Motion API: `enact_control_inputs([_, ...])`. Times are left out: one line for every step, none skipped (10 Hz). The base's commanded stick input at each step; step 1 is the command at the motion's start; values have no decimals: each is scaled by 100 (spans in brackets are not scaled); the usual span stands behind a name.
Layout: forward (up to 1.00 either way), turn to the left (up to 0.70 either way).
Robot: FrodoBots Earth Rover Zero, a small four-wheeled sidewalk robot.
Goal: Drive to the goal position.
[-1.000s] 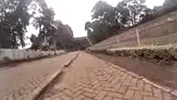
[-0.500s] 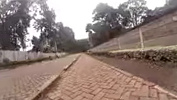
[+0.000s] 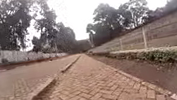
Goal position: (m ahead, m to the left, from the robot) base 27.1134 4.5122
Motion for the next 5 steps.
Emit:
enact_control_inputs([50,0])
enact_control_inputs([50,5])
enact_control_inputs([50,10])
enact_control_inputs([50,9])
enact_control_inputs([50,12])
